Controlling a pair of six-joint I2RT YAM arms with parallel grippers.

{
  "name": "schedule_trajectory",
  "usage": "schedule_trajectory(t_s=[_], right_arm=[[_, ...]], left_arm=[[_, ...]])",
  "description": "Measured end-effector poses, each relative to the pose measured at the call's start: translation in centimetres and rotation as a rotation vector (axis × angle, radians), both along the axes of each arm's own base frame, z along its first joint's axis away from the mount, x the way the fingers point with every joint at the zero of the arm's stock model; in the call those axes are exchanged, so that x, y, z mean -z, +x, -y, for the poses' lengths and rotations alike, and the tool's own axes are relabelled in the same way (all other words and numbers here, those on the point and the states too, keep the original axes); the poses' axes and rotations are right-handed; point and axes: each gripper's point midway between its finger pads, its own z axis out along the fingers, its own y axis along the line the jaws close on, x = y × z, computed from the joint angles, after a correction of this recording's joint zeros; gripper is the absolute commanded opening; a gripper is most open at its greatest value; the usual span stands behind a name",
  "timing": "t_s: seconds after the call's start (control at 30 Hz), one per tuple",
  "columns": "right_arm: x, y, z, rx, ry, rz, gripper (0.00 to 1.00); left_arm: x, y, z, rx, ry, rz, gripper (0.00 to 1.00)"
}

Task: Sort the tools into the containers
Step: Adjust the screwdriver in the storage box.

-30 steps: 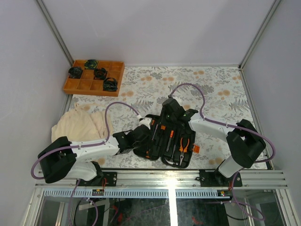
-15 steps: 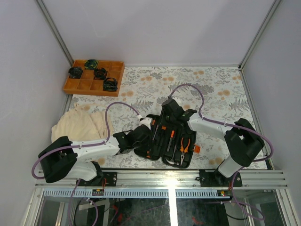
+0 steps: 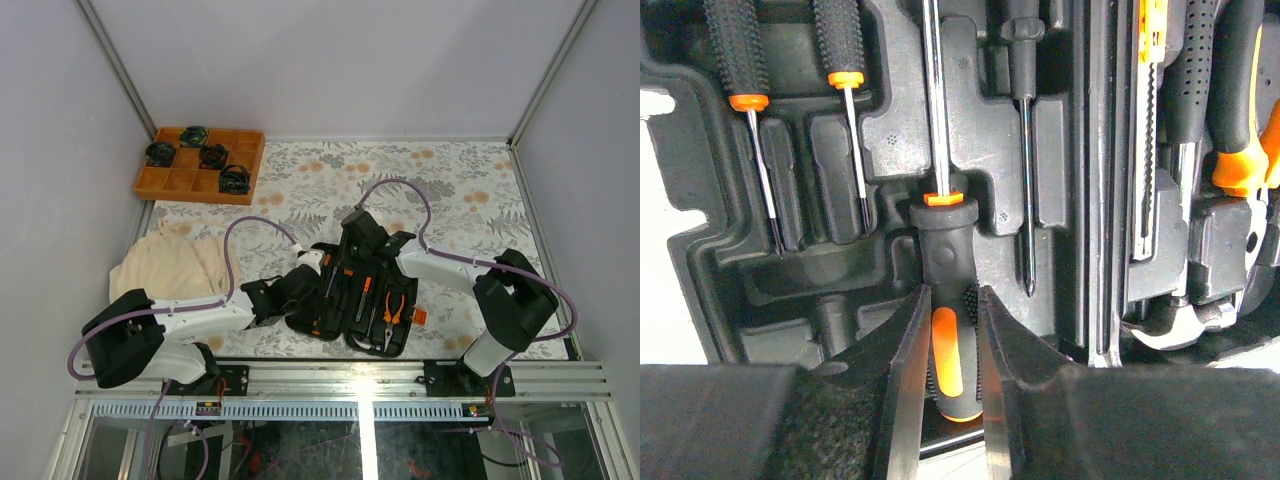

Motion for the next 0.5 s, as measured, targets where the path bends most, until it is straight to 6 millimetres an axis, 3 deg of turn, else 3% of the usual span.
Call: schedule_trajectory(t_s=[0.5], right_arm=[[1.7,0.0,-0.4,-0.002,-0.031,-0.036,0.27]], left_arm=[[0.0,0.0,0.0,0.0,0.0,0.0,0.0]])
